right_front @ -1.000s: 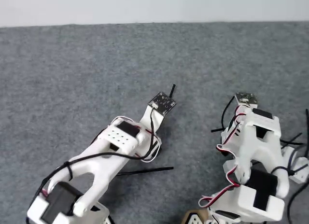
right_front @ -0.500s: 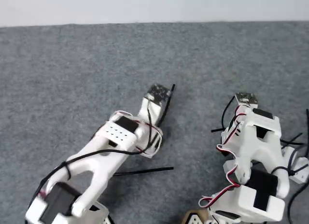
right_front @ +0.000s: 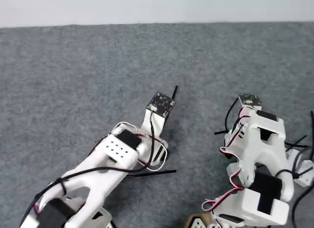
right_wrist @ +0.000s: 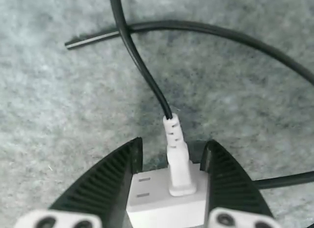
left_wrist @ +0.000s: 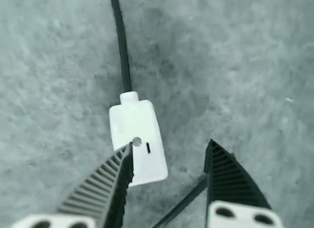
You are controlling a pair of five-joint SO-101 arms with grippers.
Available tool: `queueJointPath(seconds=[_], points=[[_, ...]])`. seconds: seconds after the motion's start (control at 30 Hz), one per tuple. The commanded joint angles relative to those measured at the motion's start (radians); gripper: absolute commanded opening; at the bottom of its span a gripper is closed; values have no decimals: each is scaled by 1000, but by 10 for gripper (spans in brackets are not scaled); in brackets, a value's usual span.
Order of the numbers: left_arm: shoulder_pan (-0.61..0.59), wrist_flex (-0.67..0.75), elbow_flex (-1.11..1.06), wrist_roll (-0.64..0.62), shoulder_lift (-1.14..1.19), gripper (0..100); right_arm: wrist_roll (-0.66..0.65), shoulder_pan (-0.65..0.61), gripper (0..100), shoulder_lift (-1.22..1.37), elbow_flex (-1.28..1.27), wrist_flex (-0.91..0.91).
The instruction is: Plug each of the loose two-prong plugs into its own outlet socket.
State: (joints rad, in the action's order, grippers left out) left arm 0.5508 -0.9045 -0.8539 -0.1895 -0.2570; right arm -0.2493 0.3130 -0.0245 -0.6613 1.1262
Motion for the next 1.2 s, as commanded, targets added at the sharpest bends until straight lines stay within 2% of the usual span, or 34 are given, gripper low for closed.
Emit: queueJointPath(seconds=[0.0, 0.1, 0.4, 0.97, 1.07, 1.17], points=[[-5, 52, 19, -29, 55, 222, 9, 12, 191, -13, 6, -10], [-6, 5, 62, -38, 86, 222, 9, 13, 191, -13, 6, -10], [-3, -5, 27, -91, 77, 221, 9, 13, 191, -13, 6, -10], [-12, -46, 12, -40, 84, 223, 9, 13, 191, -13, 6, -7], [-49, -43, 16, -38, 84, 224, 9, 13, 191, -13, 6, -5], [-118, -40, 19, 29, 84, 224, 9, 13, 191, -13, 6, -5]])
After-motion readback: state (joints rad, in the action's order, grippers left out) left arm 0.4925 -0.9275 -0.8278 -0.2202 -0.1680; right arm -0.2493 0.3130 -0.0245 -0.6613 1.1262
